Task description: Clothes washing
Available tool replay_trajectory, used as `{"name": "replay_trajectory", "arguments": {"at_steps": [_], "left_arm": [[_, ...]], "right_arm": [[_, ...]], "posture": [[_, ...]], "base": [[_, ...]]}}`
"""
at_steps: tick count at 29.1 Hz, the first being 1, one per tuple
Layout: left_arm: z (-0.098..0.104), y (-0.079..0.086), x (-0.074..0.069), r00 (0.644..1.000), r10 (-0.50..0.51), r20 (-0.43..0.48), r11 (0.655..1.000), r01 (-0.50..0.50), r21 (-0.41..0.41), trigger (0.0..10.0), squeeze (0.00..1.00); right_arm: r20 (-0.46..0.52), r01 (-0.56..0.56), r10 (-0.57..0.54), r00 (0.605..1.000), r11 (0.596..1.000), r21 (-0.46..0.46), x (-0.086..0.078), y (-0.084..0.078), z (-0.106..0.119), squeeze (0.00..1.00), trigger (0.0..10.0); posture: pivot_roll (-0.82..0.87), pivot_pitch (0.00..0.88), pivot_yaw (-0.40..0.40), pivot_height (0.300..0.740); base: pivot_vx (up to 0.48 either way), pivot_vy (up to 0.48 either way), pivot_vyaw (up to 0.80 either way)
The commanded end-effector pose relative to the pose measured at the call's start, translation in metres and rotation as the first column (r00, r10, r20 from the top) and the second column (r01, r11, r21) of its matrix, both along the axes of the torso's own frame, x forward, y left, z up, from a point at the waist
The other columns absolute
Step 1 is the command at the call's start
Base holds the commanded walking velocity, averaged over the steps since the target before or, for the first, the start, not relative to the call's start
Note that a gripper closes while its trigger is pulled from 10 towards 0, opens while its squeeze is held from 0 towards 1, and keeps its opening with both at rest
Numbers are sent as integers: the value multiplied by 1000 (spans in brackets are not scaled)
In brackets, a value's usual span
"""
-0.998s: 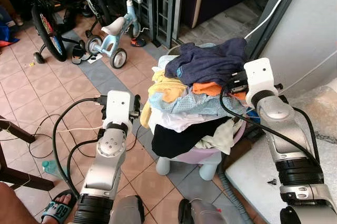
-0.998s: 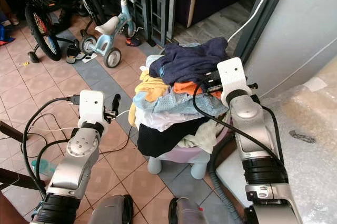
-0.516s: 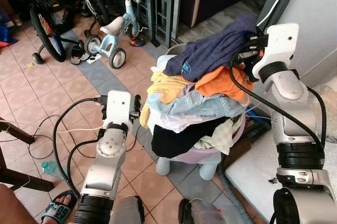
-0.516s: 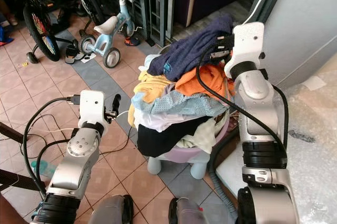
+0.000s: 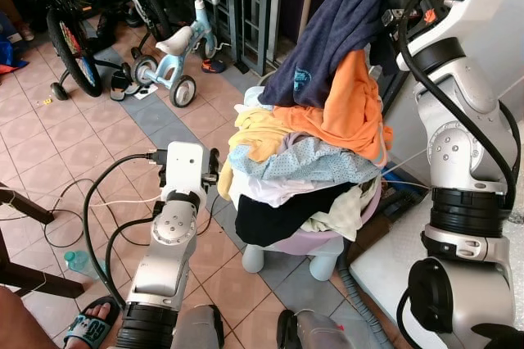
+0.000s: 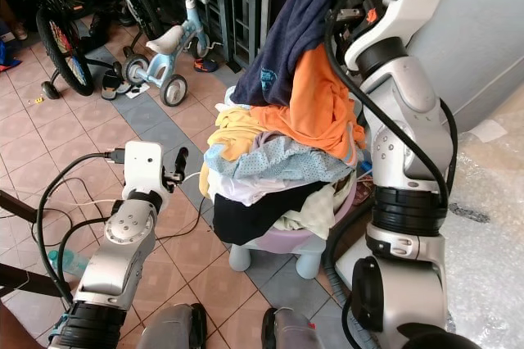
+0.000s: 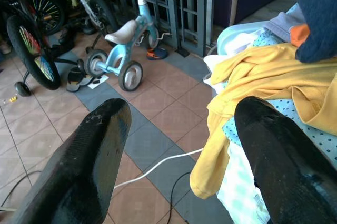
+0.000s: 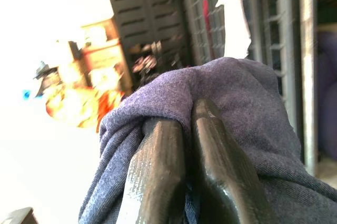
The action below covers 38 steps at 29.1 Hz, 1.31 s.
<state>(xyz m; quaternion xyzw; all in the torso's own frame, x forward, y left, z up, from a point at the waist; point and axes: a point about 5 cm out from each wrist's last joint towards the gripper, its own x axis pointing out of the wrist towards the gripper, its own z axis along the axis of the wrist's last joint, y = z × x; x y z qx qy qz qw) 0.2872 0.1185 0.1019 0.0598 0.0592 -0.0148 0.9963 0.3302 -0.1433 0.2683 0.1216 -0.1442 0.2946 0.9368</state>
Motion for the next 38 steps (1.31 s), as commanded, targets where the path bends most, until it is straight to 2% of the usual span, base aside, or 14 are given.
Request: {"name": "replay_trajectory", "arguments": {"at_steps": [1,3,4,5,6,8,10,14,15,16,18,25,32,38], "left_arm": [[-2,0,0,1000,-4,-16,1000,4,-2,10000,0],[-2,-1,0,1000,-9,-17,1000,9,-3,10000,0],[-2,-2,0,1000,-12,-17,1000,12,-4,10000,0],[-3,-2,0,1000,-12,-18,1000,12,-4,10000,0],[-3,-2,0,1000,-12,-18,1000,12,-5,10000,0],[-3,-2,0,1000,-12,-18,1000,11,-6,10000,0],[-3,-2,-1,1000,-9,-19,1000,9,-7,10000,0],[-2,-2,0,1000,-12,-19,1000,11,-7,10000,0],[-2,-2,0,1000,-13,-19,1000,13,-7,10000,0],[-2,-2,0,1000,-15,-19,1000,15,-7,10000,0],[-2,-2,0,1000,-18,-20,1000,18,-6,10000,0],[-2,-2,0,1000,-17,-18,1000,17,-4,10000,0],[-1,-1,1,1000,-18,-16,1000,18,-1,10000,0],[-2,0,1,1000,-23,-17,1000,23,3,10000,0]], "right_arm": [[-23,-79,77,997,991,-107,-8,14,-12,0,0],[-85,13,-37,996,965,-263,-1,12,-38,0,0],[-129,91,-148,981,924,-371,4,6,-58,0,0],[-140,124,-193,971,910,-395,6,3,-64,0,0],[-165,224,-325,931,868,-444,10,-10,-74,0,0],[-177,270,-388,905,843,-465,11,-18,-78,0,0],[-191,390,-545,816,763,-515,14,-43,-86,0,0],[-145,419,-589,795,706,-571,14,-53,-87,0,0],[-118,412,-589,799,680,-606,14,-55,-87,0,4000],[-99,408,-590,802,661,-630,14,-55,-87,1000,9451],[-5,408,-573,820,590,-697,14,-56,-85,1000,10000],[146,494,-572,807,520,-697,17,-57,-66,1000,10000],[333,642,-561,758,548,-536,18,-57,-17,1000,10000],[346,669,-586,733,528,-523,20,-68,-8,1000,10000]], "posture": [[-57,91,2,740],[-59,92,1,740],[-59,93,1,740],[-57,94,0,740],[-55,94,0,740],[-55,94,0,740],[-57,95,0,740],[-60,94,1,740],[-61,95,2,740],[-61,95,2,740],[-61,96,2,740],[-57,98,3,740],[-53,95,5,740],[-51,90,7,740]], "base": [[0,0,0],[0,0,0],[0,0,0],[0,0,0],[0,0,0],[0,0,0],[0,0,0],[0,0,0],[0,0,0],[0,0,0],[0,0,0],[0,0,0],[0,0,0],[0,0,0]]}}
